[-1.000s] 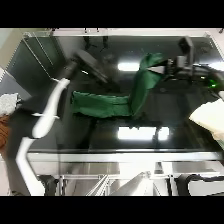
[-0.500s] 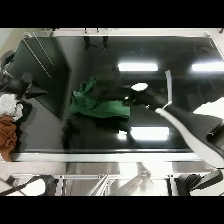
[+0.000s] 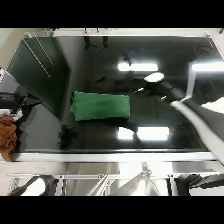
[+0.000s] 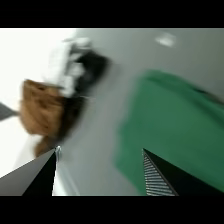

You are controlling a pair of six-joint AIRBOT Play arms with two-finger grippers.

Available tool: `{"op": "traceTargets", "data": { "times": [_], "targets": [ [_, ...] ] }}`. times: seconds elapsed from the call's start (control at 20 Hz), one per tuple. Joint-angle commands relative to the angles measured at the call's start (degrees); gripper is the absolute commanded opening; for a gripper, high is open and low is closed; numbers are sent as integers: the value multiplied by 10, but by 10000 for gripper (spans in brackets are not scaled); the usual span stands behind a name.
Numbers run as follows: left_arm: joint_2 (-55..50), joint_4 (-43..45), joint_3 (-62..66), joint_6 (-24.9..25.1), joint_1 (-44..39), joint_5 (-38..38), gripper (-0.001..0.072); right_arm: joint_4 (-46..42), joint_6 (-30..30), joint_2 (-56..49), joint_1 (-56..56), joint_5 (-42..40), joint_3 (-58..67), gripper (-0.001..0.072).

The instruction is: Fold the shirts.

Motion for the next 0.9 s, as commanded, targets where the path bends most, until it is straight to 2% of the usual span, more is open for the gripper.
{"op": "traceTargets", "data": {
  "times": [0.0,0.1,0.3,0.6,0.85],
  "targets": [
    [0,-7,-5,3,-30,-11,22,-303,232,84,-143,122,-32,585],
    [-18,-6,-5,8,-44,-9,21,-333,252,102,-196,150,-90,586],
    [-71,-8,-5,17,-50,-3,22,-289,217,54,-206,143,-143,592],
    [-135,-31,-5,53,-40,52,22,-96,124,-54,-181,134,-143,596],
    [-136,-37,-5,55,-40,52,22,-43,108,-100,-123,108,-142,596]
  ]
}}
